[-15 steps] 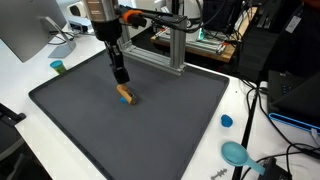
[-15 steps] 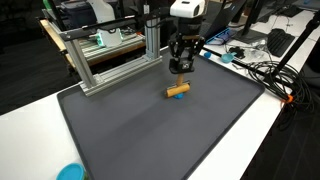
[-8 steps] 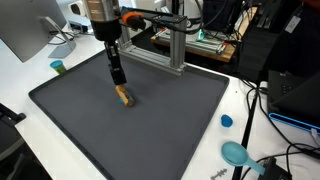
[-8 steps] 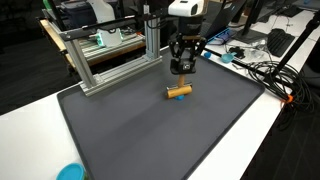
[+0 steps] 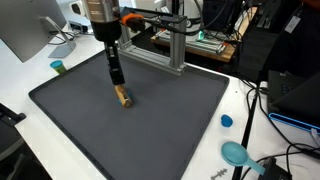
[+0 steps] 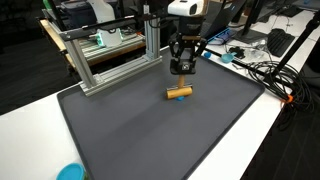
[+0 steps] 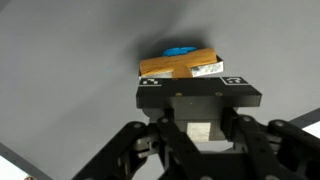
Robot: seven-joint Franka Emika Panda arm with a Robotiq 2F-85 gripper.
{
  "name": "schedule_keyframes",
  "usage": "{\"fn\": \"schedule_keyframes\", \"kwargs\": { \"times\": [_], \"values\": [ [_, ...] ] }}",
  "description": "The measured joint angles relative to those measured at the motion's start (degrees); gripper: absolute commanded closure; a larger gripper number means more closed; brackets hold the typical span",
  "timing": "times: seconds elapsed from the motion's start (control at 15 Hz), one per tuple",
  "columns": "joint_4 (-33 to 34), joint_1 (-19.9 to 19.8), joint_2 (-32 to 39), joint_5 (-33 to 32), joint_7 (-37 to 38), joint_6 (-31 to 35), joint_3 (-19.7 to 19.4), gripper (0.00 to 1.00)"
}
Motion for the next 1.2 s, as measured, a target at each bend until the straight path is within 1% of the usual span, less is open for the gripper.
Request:
{"fn": "schedule_keyframes", "kwargs": {
  "times": [0.33,0.53,0.73,1.2],
  "values": [
    [0.19,-2.56,0.00,1.86,-15.34,-0.47,1.29,0.79],
    [0.48,-2.88,0.18,1.87,-18.60,-0.81,1.30,0.79],
    [1.62,-2.01,0.90,0.77,-16.09,-1.58,0.58,0.79],
    [2.00,1.00,1.44,-2.76,-4.70,-1.46,-1.35,0.79]
  ]
}}
